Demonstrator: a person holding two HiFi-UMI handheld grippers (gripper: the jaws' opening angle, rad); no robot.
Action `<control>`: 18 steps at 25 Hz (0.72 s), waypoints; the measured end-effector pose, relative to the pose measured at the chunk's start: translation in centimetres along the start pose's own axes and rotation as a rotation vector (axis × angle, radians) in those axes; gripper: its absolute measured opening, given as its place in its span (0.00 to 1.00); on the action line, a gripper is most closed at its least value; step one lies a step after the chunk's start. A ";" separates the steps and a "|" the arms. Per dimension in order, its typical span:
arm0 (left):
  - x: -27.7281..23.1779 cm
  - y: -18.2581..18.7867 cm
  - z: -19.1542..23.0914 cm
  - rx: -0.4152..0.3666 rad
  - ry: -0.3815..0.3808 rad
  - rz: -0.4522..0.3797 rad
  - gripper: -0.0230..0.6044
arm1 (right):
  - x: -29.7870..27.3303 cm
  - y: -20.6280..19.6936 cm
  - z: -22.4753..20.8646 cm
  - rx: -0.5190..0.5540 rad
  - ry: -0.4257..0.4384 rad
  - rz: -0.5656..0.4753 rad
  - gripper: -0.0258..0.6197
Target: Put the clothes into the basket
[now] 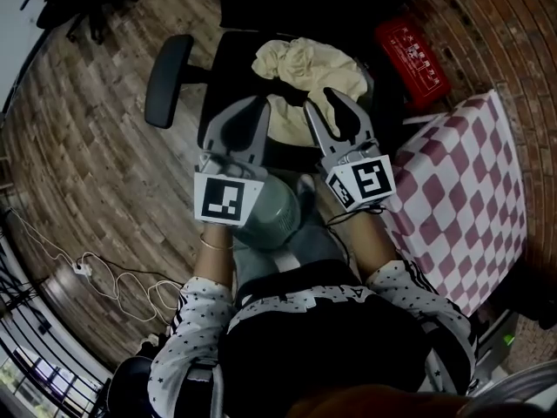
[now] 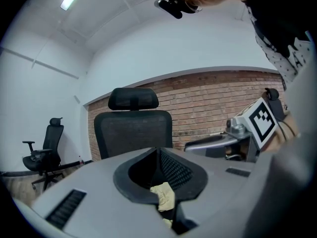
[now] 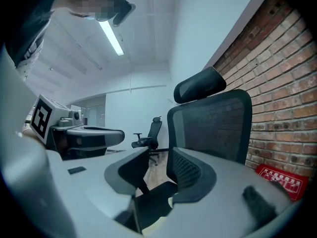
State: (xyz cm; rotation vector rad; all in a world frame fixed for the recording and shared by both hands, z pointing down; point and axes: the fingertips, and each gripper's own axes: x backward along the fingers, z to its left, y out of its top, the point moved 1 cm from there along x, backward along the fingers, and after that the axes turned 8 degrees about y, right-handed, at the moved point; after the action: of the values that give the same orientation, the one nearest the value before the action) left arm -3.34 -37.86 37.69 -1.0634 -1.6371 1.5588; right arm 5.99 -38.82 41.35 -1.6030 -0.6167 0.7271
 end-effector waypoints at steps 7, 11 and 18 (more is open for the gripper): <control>-2.0 -2.3 0.7 0.024 0.011 0.002 0.06 | -1.6 -1.9 -1.7 0.004 -0.036 0.000 0.25; -2.8 -3.6 0.9 0.056 0.021 0.001 0.06 | -2.2 -3.4 -2.4 -0.007 -0.054 0.003 0.25; -3.5 -6.6 0.7 0.081 0.031 0.022 0.06 | -2.4 -6.6 -3.7 -0.028 -0.092 0.014 0.26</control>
State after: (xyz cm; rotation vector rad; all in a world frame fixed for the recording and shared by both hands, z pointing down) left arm -3.15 -41.05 44.50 -1.0608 -1.5332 1.6011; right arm 7.25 -42.07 48.52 -1.6080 -0.6859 0.8092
